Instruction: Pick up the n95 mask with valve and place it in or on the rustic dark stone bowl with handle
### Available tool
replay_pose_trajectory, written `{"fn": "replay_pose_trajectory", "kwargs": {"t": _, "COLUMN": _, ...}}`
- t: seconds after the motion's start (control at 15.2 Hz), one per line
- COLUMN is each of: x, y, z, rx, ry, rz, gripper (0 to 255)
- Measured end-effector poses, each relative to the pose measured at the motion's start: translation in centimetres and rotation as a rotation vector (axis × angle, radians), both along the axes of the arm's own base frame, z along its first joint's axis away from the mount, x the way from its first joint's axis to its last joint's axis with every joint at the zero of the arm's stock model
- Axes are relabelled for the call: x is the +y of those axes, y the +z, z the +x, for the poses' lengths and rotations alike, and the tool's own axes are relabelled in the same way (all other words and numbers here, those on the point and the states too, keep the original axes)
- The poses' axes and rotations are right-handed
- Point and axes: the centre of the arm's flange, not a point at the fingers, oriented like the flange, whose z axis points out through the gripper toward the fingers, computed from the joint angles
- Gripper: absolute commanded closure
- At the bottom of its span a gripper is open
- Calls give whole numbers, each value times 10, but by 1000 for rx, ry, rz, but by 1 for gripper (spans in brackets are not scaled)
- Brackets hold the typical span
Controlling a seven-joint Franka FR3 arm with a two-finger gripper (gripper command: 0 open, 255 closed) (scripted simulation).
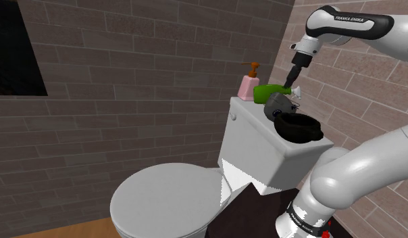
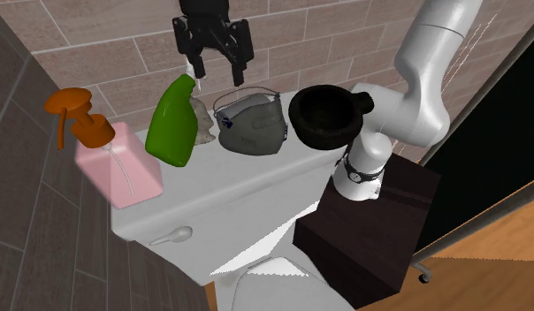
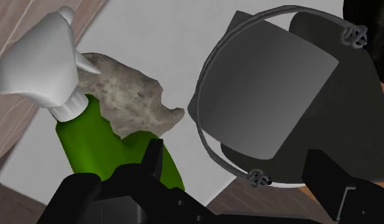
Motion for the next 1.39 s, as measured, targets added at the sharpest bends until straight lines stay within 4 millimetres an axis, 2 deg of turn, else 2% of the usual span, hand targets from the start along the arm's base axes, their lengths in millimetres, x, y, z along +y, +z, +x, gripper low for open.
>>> {"fn": "replay_pose_trajectory", "kwargs": {"t": 0.2, "x": -16, "y": -10, "z": 1, "rx": 7, "ry": 17, "rz": 14, "gripper": 0}}
{"fn": "replay_pose_trajectory", "kwargs": {"t": 0.59, "x": -14, "y": -40, "z": 3, "rx": 7, "ry": 20, "rz": 16, "gripper": 0}}
{"fn": "replay_pose_trajectory", "kwargs": {"t": 0.99, "x": -14, "y": -44, "z": 4, "rx": 7, "ry": 20, "rz": 15, "gripper": 0}}
{"fn": "replay_pose_trajectory", "kwargs": {"t": 1.06, "x": -14, "y": -44, "z": 4, "rx": 7, "ry": 20, "rz": 15, "gripper": 255}}
{"fn": "replay_pose_trajectory", "kwargs": {"t": 1.39, "x": -14, "y": -44, "z": 4, "rx": 7, "ry": 20, "rz": 15, "gripper": 255}}
